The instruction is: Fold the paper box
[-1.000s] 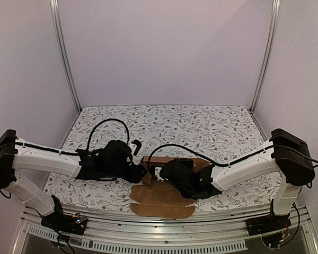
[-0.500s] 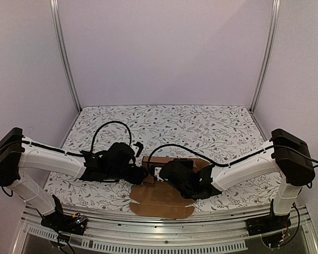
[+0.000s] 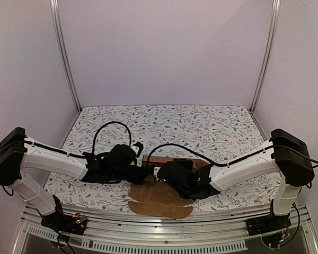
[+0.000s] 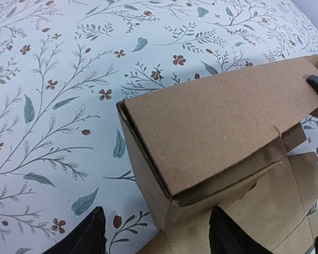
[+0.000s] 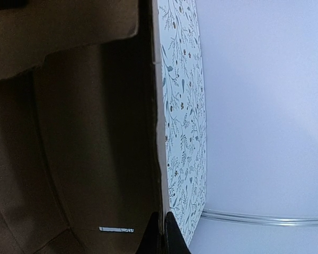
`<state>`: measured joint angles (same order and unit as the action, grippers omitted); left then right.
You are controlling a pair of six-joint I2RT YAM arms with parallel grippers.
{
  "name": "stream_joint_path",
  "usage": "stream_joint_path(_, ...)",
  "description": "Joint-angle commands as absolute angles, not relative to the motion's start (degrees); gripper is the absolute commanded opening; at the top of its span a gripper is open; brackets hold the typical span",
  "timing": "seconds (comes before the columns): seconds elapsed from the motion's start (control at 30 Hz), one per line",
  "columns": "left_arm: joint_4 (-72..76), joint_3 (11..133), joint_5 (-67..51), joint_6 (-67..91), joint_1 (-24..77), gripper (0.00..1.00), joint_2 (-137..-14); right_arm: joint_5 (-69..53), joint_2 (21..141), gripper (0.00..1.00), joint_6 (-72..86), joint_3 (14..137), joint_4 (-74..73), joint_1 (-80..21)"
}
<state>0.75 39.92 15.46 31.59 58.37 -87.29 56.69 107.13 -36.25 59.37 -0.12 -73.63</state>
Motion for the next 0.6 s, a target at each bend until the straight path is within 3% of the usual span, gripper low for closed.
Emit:
stream_joint_path(0.0, -1.4, 40.6, 20.6, 32.2, 59.9, 0.65, -88.1, 54.7, 109.2, 0.0, -33.9, 60.5, -2.7, -75.1)
stream_joint_path(0.3, -6.8, 41.0, 26.5, 33.9, 61.0, 0.65, -86.3, 54.7, 109.8, 0.0, -32.3, 62.0, -4.9, -75.2)
stream_joint_path(0.57, -7.2, 40.0, 24.3, 34.3, 62.0, 0.66, -83.0, 53.9, 109.7, 0.0, -31.4, 63.1, -6.6, -75.2)
